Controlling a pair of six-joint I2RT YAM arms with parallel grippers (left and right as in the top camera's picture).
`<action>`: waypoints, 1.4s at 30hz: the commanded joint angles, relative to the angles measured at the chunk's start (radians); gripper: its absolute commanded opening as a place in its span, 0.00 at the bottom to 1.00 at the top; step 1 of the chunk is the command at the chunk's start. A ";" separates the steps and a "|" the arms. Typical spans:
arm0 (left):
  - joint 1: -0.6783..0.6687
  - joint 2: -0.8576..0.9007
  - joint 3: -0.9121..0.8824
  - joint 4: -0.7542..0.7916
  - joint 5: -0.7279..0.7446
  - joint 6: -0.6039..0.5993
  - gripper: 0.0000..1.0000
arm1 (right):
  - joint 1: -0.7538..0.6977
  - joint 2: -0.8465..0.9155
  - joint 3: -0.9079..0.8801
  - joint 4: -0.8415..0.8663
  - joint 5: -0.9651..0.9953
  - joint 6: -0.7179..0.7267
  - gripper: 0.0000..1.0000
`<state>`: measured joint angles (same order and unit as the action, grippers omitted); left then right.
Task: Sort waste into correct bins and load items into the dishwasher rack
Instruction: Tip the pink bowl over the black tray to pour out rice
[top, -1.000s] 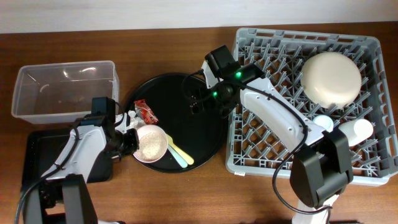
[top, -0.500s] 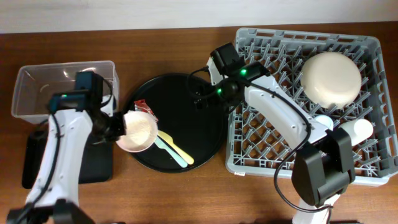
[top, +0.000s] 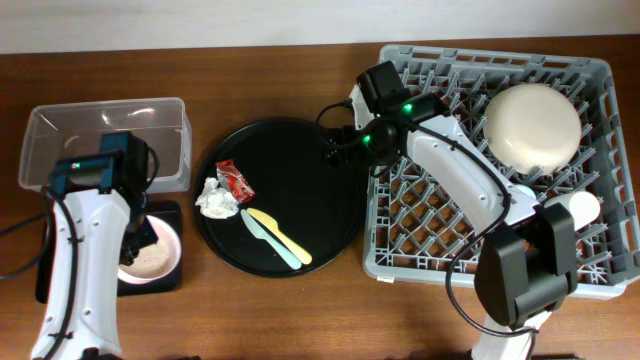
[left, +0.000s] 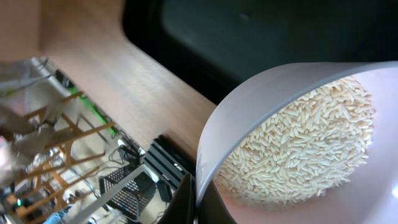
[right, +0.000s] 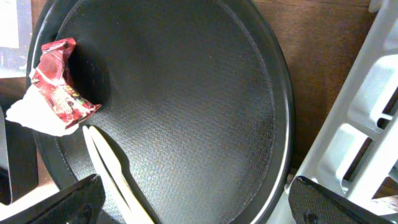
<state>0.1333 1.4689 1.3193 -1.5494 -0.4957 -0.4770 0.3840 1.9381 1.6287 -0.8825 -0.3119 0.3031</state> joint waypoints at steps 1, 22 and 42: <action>0.041 -0.014 -0.002 -0.004 -0.085 -0.103 0.00 | -0.006 -0.014 -0.008 0.000 0.009 -0.010 0.98; 0.118 0.223 -0.111 0.041 -0.445 -0.257 0.00 | -0.006 -0.014 -0.008 0.000 0.008 -0.010 0.98; 0.112 0.463 -0.100 0.080 -0.732 -0.289 0.00 | -0.006 -0.014 -0.008 -0.011 0.009 -0.010 0.98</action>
<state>0.2447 1.9244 1.2079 -1.4654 -1.1591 -0.7528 0.3836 1.9381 1.6287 -0.8925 -0.3119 0.3019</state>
